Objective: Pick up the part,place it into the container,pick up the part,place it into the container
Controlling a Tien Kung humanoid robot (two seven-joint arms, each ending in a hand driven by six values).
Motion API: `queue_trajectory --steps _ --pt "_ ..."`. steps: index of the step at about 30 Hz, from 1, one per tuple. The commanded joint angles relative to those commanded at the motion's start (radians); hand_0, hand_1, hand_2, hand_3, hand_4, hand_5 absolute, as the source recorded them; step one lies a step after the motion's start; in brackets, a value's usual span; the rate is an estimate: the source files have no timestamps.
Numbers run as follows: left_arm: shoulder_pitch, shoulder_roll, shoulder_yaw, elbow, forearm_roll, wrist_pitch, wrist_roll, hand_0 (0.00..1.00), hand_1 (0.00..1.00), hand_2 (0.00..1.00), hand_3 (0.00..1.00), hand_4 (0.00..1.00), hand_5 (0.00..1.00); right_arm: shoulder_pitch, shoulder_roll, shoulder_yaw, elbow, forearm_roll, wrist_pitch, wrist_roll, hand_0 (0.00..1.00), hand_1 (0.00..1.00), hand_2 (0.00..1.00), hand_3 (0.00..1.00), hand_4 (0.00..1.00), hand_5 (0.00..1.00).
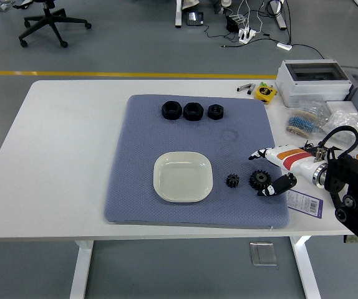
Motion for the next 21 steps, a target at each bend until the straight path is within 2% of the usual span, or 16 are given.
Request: queue_trajectory --steps 1,7,8,13,14,19,20,21 --pt "-0.001 0.0 0.0 0.0 0.001 0.0 0.0 0.827 0.814 0.84 0.584 0.508 0.705 -0.001 0.0 0.001 -0.003 -0.002 0.0 0.0 0.71 0.728 0.765 0.785 0.998 0.316" --pt "-0.003 0.0 -0.002 0.0 0.003 0.0 0.0 0.827 0.814 0.84 0.584 0.508 0.705 -0.003 0.003 0.002 -0.021 0.007 -0.011 0.002 0.71 0.728 0.765 0.785 0.998 0.316" --pt "-0.003 0.0 -0.003 0.0 0.003 0.0 0.0 0.827 0.814 0.84 0.583 0.509 0.705 -0.003 0.003 0.002 -0.022 0.01 -0.011 0.002 0.645 0.675 0.717 0.73 0.998 0.251" --pt "-0.003 0.0 -0.006 0.0 0.007 0.0 -0.001 0.827 0.814 0.84 0.583 0.509 0.705 -0.005 0.006 -0.001 -0.029 0.037 -0.014 0.003 0.645 0.675 0.717 0.73 0.998 0.251" --pt "-0.003 0.0 -0.007 0.0 0.008 0.0 -0.001 0.827 0.813 0.84 0.584 0.513 0.695 -0.006 0.006 -0.001 -0.028 0.046 -0.013 0.001 0.604 0.645 0.69 0.652 0.898 0.179" --pt "-0.002 0.0 -0.011 0.0 0.013 0.0 0.0 0.827 0.813 0.84 0.584 0.513 0.695 -0.011 0.005 0.005 -0.019 0.094 -0.012 -0.007 0.604 0.645 0.69 0.652 0.898 0.179" --pt "-0.002 0.0 -0.012 0.0 0.015 0.0 0.001 0.827 0.812 0.839 0.583 0.514 0.694 -0.011 0.006 0.007 -0.017 0.097 -0.013 -0.009 0.583 0.619 0.635 0.609 0.843 0.164" --pt "-0.002 0.0 -0.011 0.0 0.016 0.0 0.001 0.827 0.812 0.839 0.583 0.514 0.694 -0.01 0.006 0.007 -0.018 0.101 -0.013 -0.011 0.583 0.619 0.635 0.609 0.843 0.164"
